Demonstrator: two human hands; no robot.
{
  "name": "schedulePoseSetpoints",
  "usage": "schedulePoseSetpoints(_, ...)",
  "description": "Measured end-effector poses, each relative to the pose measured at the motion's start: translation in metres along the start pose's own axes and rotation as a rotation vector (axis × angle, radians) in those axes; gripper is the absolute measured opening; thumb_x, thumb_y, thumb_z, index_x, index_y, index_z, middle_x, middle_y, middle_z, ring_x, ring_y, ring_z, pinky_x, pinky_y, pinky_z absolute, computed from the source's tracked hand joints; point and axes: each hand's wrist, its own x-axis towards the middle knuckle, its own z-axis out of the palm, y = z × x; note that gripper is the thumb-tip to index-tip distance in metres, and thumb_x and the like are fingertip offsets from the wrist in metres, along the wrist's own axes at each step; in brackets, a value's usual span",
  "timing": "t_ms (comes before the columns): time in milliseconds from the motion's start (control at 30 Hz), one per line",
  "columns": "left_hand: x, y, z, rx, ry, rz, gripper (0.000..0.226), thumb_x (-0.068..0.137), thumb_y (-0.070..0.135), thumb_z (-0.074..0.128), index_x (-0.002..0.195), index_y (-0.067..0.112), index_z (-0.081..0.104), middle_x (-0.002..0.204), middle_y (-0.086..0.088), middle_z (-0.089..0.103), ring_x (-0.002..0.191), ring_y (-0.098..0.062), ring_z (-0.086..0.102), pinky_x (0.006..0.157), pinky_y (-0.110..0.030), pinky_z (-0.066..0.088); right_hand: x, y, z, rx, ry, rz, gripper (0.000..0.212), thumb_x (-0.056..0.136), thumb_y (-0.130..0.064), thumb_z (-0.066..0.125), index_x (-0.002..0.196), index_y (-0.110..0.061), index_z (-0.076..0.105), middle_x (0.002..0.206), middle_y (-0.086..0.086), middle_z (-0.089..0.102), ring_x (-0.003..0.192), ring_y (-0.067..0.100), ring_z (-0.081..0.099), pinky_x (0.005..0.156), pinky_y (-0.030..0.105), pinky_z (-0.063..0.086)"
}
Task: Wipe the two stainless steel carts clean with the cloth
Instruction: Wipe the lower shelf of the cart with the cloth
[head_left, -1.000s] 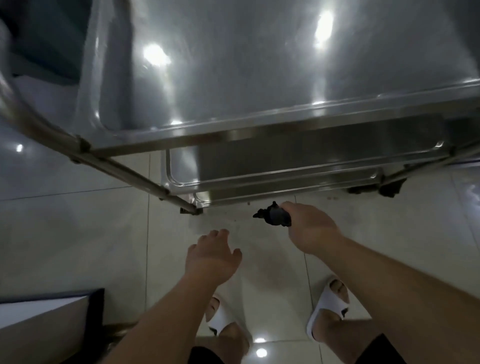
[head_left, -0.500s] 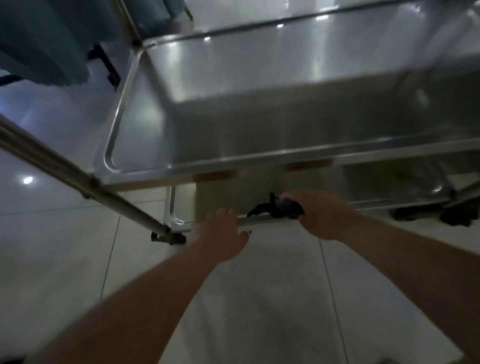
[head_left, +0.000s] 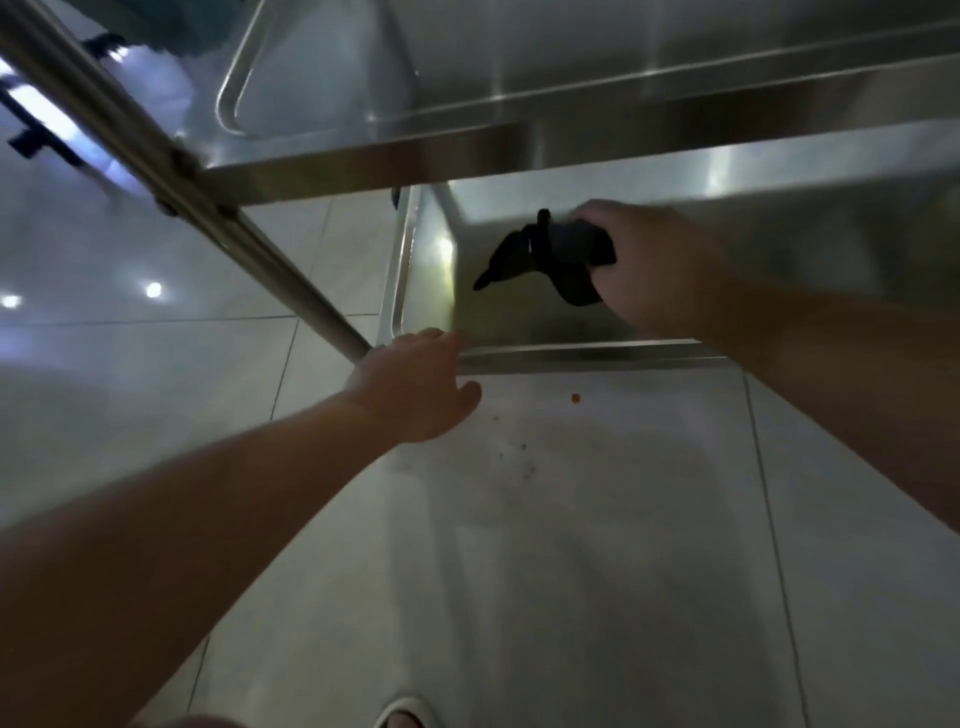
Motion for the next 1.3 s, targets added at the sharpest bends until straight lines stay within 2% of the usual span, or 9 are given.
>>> schedulePoseSetpoints(100, -0.003, -0.018, 0.011, -0.084, 0.002, -0.022, 0.059, 0.098, 0.054, 0.057, 0.152, 0.032, 0.047, 0.14, 0.001, 0.061, 0.127, -0.027, 0.061, 0.102, -0.048, 0.054, 0.016, -0.013, 0.024, 0.026, 0.017, 0.005, 0.036, 0.095, -0.017, 0.06, 0.13, -0.027, 0.059, 0.101, 0.002, 0.068, 0.087, 0.02, 0.063, 0.077, 0.041, 0.055)
schedulePoseSetpoints(367, -0.029, -0.085, 0.034, -0.328, -0.019, -0.142, 0.026, 0.097, 0.041, 0.067, 0.121, 0.033, 0.071, 0.117, 0.01, 0.073, 0.109, -0.016, 0.068, 0.094, -0.032, 0.052, 0.063, -0.061, 0.097, 0.039, 0.285, 0.127, 0.036, 0.093, -0.013, 0.057, 0.129, -0.017, 0.058, 0.114, 0.009, 0.068, 0.103, 0.029, 0.064, 0.081, 0.04, 0.052)
schedulePoseSetpoints(500, -0.027, -0.124, 0.036, -0.351, 0.023, -0.27, 0.039, 0.096, 0.056, 0.065, 0.122, 0.029, 0.075, 0.115, 0.008, 0.075, 0.106, -0.016, 0.069, 0.09, -0.032, 0.049, 0.088, -0.083, 0.135, 0.121, 0.292, 0.095, 0.042, 0.094, -0.012, 0.057, 0.136, -0.018, 0.055, 0.118, 0.006, 0.068, 0.106, 0.027, 0.065, 0.083, 0.037, 0.05)
schedulePoseSetpoints(633, -0.017, -0.135, 0.031, -0.504, 0.118, -0.275, 0.074, 0.078, 0.081, 0.057, 0.132, 0.031, 0.066, 0.124, 0.014, 0.07, 0.108, -0.01, 0.065, 0.089, -0.036, 0.052, 0.097, -0.09, 0.177, 0.16, 0.017, -0.055, 0.046, 0.095, -0.014, 0.059, 0.14, -0.023, 0.054, 0.129, 0.009, 0.063, 0.119, 0.03, 0.06, 0.098, 0.04, 0.051)
schedulePoseSetpoints(733, -0.004, -0.126, 0.031, -0.755, 0.39, -0.227, 0.045, 0.074, 0.075, 0.062, 0.107, 0.044, 0.065, 0.1, 0.023, 0.072, 0.098, 0.004, 0.067, 0.084, -0.028, 0.056, 0.098, -0.081, 0.199, 0.052, -0.406, -0.099, 0.062, 0.096, -0.024, 0.056, 0.154, -0.037, 0.04, 0.161, 0.008, 0.038, 0.148, 0.033, 0.035, 0.121, 0.049, 0.032)
schedulePoseSetpoints(800, 0.009, -0.116, 0.028, -1.005, 0.524, -0.196, 0.032, 0.077, 0.063, 0.068, 0.099, 0.04, 0.068, 0.092, 0.019, 0.073, 0.092, 0.001, 0.068, 0.084, -0.028, 0.056, 0.097, -0.075, 0.206, -0.095, -0.492, -0.113, 0.069, 0.096, -0.045, 0.049, 0.16, -0.044, 0.023, 0.172, 0.005, 0.013, 0.157, 0.032, 0.017, 0.125, 0.051, 0.022)
schedulePoseSetpoints(900, 0.026, -0.108, 0.024, -1.405, 0.593, -0.042, 0.006, 0.084, 0.037, 0.073, 0.083, 0.031, 0.073, 0.084, 0.001, 0.072, 0.088, -0.02, 0.07, 0.085, -0.038, 0.056, 0.08, -0.065, 0.203, -0.195, -0.447, -0.174, 0.074, 0.097, -0.065, 0.032, 0.163, -0.04, 0.011, 0.172, 0.009, 0.009, 0.156, 0.032, 0.016, 0.124, 0.043, 0.016)
schedulePoseSetpoints(1033, 0.041, -0.108, 0.032, -1.448, 0.637, -0.038, 0.022, 0.082, 0.032, 0.07, 0.062, 0.03, 0.064, 0.061, -0.003, 0.063, 0.064, -0.026, 0.061, 0.069, -0.038, 0.052, 0.038, -0.026, 0.182, -0.286, -0.348, -0.153, 0.074, 0.097, -0.071, 0.021, 0.163, -0.041, 0.007, 0.172, -0.001, 0.01, 0.157, 0.019, 0.01, 0.118, 0.025, 0.001)
schedulePoseSetpoints(1300, 0.047, -0.107, 0.039, -1.446, 0.731, 0.004, 0.025, 0.08, 0.023, 0.061, 0.057, 0.025, 0.051, 0.051, -0.004, 0.049, 0.052, -0.027, 0.048, 0.057, -0.035, 0.047, 0.122, 0.046, 0.139, -0.467, -0.147, 0.341, 0.072, 0.103, -0.057, 0.017, 0.165, -0.023, 0.002, 0.173, -0.002, -0.003, 0.159, 0.026, -0.002, 0.128, 0.043, 0.001)
